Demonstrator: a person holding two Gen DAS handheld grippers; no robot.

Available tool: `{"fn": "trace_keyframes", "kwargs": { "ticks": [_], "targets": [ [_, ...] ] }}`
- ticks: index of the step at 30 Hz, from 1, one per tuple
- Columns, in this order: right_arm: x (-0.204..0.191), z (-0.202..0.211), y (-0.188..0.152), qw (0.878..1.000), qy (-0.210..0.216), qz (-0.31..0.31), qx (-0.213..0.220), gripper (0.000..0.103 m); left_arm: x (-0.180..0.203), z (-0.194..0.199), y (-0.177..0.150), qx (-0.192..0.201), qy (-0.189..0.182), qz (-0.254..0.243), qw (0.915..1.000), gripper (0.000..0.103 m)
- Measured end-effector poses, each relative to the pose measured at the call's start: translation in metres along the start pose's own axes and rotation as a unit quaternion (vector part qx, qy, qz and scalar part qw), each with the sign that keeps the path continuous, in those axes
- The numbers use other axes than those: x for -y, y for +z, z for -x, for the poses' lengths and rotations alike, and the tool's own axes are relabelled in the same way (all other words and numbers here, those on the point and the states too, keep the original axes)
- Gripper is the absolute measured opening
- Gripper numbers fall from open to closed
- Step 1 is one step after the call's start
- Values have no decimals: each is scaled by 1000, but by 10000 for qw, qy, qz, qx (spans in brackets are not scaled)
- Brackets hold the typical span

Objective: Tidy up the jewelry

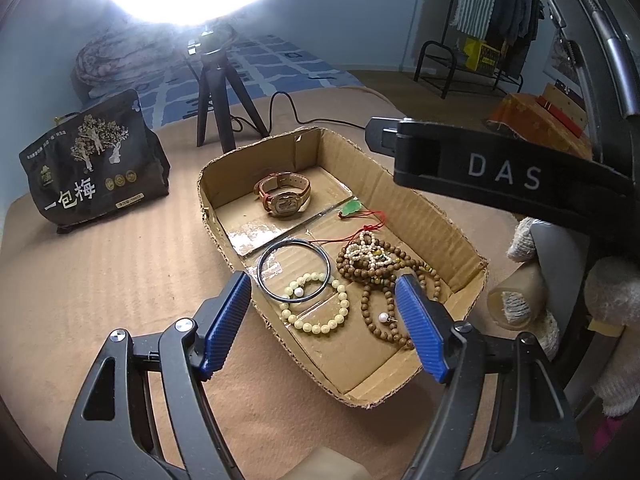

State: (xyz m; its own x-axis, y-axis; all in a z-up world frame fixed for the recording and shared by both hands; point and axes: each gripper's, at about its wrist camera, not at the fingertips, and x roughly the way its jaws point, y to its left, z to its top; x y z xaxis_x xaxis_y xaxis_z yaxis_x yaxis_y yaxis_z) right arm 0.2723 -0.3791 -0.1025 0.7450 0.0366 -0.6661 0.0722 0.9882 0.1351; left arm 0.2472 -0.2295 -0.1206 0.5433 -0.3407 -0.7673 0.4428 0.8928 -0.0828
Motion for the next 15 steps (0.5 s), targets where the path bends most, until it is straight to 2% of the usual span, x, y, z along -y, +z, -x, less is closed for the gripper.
{"fn": "trace_keyframes", "kwargs": {
  "ticks": [15],
  "targets": [
    [-16, 53, -1, 9992, -32, 197, 350, 103, -4, 51, -17, 328, 173, -124, 9992, 77]
  ]
}}
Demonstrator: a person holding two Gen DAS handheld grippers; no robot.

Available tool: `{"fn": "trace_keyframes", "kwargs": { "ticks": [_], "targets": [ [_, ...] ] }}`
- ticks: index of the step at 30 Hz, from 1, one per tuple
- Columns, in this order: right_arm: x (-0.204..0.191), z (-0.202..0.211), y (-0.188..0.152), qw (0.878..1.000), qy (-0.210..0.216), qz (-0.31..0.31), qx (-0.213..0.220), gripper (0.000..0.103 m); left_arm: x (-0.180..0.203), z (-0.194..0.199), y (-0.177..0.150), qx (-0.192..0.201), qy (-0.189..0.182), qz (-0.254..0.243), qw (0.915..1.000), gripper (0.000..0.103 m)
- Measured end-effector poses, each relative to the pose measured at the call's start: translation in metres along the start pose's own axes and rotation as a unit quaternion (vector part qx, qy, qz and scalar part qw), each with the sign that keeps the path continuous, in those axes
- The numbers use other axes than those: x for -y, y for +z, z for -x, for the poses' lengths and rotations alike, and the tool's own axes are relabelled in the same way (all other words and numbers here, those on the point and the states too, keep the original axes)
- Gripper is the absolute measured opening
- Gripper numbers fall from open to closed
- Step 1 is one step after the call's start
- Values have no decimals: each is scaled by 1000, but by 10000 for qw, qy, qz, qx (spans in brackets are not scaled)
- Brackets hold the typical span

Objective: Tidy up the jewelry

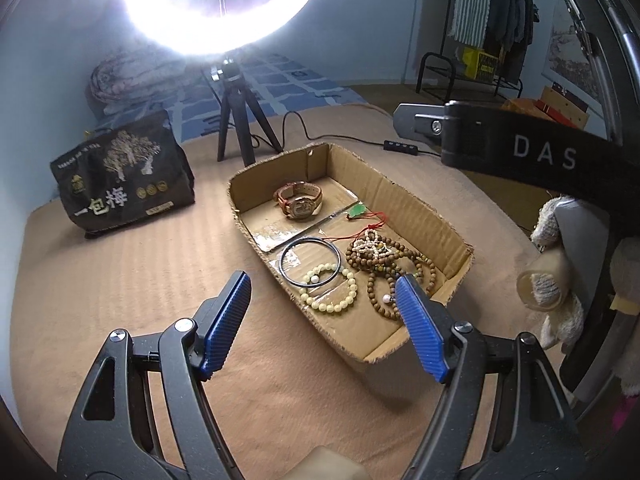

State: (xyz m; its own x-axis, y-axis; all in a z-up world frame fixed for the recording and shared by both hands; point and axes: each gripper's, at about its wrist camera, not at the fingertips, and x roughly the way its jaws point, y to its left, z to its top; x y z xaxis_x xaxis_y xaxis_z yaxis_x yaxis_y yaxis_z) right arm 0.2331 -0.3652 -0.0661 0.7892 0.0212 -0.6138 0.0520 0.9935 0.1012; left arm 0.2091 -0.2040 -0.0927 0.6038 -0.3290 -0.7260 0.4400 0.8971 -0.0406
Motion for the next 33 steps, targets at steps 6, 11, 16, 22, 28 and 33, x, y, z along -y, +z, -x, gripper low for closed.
{"fn": "trace_keyframes", "kwargs": {
  "ticks": [6, 11, 16, 22, 28, 33],
  "targets": [
    [-14, 32, 2, 9995, -84, 162, 244, 103, -1, 33, -7, 245, 21, -38, 9997, 77],
    [-28, 61, 1, 9985, -184, 325, 391, 103, -1, 60, -15, 432, 41, -52, 9990, 77],
    [-39, 86, -2, 9974, -210, 432, 530, 103, -2, 81, -22, 559, 89, -82, 9984, 77],
    [-53, 112, -9, 9957, -290, 539, 696, 103, -6, 109, -32, 743, 72, -35, 9972, 78],
    [-61, 130, -21, 9943, -303, 574, 846, 103, -5, 133, -40, 990, 97, -87, 9950, 92],
    [-54, 139, -27, 9944, -320, 432, 915, 103, 0, 145, -45, 1120, 202, -244, 9932, 92]
  ]
}}
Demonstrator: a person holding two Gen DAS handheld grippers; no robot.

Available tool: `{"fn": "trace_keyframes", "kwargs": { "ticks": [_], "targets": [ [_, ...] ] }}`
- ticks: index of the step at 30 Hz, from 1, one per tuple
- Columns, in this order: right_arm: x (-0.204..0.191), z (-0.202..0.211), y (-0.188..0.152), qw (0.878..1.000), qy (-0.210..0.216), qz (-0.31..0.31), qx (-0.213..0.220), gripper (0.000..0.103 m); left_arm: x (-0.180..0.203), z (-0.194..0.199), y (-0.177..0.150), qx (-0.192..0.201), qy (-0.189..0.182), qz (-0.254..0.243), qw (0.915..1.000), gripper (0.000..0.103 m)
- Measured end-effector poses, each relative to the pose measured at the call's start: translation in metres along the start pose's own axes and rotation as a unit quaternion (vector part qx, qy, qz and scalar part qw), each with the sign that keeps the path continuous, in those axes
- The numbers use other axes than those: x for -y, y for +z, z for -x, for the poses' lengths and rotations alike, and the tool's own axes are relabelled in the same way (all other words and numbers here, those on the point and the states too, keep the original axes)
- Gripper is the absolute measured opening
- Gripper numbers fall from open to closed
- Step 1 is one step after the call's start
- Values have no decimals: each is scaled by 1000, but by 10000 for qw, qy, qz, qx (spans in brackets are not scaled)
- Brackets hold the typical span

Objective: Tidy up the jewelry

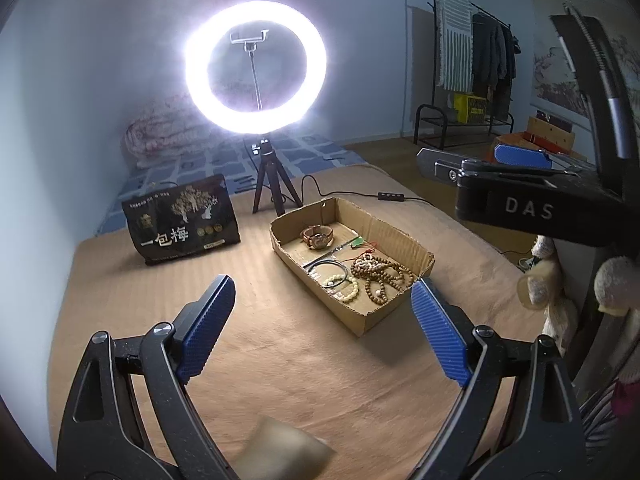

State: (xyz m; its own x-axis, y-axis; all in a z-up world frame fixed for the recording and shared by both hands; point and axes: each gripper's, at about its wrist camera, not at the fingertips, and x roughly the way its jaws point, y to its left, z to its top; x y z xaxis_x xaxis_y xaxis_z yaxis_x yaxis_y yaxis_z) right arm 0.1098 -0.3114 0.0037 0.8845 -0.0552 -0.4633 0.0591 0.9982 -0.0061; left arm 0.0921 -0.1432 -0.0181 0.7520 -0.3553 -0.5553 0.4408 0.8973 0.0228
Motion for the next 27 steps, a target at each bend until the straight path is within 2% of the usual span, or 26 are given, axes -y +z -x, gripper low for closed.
{"fn": "trace_keyframes", "kwargs": {
  "ticks": [1, 3, 7, 27],
  "targets": [
    [2, 1, 0, 10000, -19, -13, 5, 103, 1, 1, 0, -1, 28, -28, 10000, 93],
    [5, 1, -1, 10000, -56, -29, 10, 103, 1, 4, -1, 15, 86, -37, 10000, 103],
    [7, 0, -3, 10000, -59, -11, -23, 103, -1, 11, -2, 173, 164, -71, 9997, 103],
    [5, -8, -8, 9997, -41, 102, -198, 103, -3, 15, -2, 232, 251, 14, 9994, 103]
  ]
}}
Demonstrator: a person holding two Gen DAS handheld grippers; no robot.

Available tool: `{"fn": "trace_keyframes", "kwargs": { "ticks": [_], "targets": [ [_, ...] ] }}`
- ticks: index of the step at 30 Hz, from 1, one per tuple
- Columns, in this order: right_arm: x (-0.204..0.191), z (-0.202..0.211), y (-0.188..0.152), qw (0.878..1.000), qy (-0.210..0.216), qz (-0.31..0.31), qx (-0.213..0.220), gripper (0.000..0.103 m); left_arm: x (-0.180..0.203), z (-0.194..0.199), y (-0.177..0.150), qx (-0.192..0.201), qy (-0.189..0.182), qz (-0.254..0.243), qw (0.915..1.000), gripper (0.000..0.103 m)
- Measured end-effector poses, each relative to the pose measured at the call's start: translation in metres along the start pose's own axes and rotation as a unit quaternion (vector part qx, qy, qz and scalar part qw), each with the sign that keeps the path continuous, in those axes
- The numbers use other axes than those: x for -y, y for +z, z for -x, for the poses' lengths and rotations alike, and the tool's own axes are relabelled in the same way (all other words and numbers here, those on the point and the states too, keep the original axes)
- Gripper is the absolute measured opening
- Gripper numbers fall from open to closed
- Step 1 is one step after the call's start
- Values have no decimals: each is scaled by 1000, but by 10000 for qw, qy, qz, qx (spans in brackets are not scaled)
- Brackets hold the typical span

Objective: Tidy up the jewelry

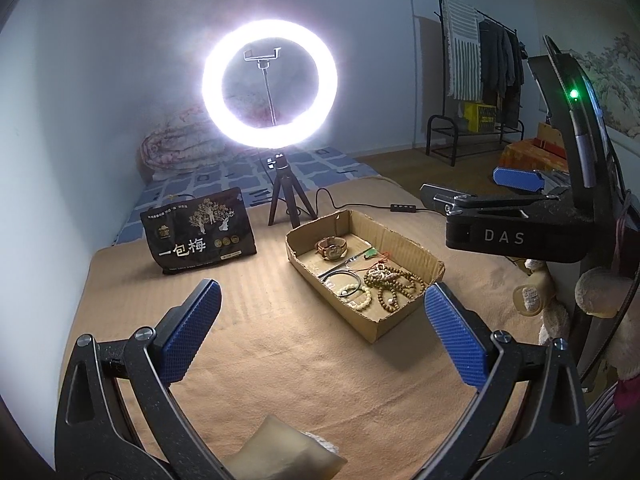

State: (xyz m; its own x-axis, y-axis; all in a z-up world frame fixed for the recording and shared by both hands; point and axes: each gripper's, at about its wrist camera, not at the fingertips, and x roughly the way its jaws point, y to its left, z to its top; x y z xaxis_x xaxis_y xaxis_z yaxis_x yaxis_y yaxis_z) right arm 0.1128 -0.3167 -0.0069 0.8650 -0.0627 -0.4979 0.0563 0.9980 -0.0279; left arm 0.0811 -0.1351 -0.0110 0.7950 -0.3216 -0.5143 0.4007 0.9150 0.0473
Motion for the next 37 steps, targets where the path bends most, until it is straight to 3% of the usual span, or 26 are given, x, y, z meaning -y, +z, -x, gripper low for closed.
{"fn": "trace_keyframes", "kwargs": {
  "ticks": [37],
  "targets": [
    [-2, -4, -5, 9999, 1, 17, -102, 103, -7, 2, 1, 64, 136, 68, 9999, 103]
  ]
}}
